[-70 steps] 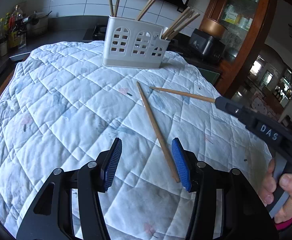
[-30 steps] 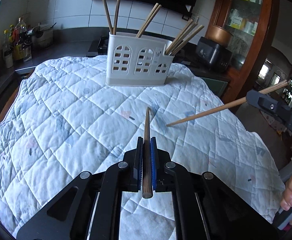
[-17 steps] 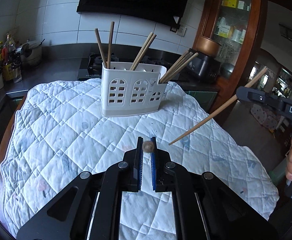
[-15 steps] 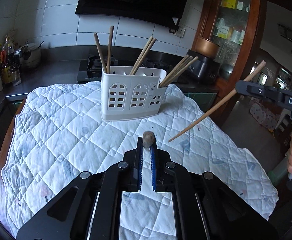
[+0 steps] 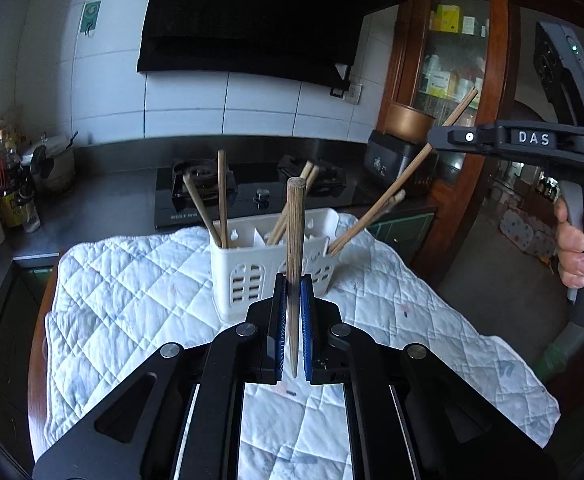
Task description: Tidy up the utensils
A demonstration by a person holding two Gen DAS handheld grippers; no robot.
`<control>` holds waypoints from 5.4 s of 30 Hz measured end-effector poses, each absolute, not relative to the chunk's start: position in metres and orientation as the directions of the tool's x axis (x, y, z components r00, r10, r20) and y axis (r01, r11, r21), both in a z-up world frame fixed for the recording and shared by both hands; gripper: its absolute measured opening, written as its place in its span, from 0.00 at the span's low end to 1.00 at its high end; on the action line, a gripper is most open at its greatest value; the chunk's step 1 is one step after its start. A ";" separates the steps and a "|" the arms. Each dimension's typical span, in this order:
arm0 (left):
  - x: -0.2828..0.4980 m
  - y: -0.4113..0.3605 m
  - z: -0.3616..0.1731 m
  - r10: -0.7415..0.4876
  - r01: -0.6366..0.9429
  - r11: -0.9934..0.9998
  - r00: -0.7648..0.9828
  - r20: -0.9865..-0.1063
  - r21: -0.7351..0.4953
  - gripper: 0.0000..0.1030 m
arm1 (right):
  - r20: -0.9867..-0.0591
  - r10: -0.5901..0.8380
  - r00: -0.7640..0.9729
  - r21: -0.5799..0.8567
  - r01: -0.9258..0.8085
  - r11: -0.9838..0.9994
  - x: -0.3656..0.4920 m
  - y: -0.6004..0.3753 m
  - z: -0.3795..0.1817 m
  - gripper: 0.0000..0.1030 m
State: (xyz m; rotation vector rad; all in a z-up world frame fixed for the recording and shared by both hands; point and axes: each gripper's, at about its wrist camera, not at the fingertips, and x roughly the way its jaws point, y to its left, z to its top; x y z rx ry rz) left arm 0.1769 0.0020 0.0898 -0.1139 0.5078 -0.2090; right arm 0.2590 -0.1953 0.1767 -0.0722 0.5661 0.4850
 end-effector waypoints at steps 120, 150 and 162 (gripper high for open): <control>-0.004 0.014 0.014 -0.073 0.037 0.996 0.864 -0.497 -0.080 0.92 | -0.544 0.209 0.812 -0.023 -0.264 0.964 0.033 -0.224 0.019 0.92; -0.005 0.011 0.009 -0.068 0.041 0.997 0.858 -0.510 -0.063 0.92 | -0.557 0.219 0.801 -0.022 -0.278 0.960 0.031 -0.220 0.014 0.92; -0.003 0.011 0.007 -0.067 0.044 0.997 0.854 -0.515 -0.056 0.92 | -0.560 0.222 0.798 -0.023 -0.283 0.959 0.031 -0.220 0.013 0.92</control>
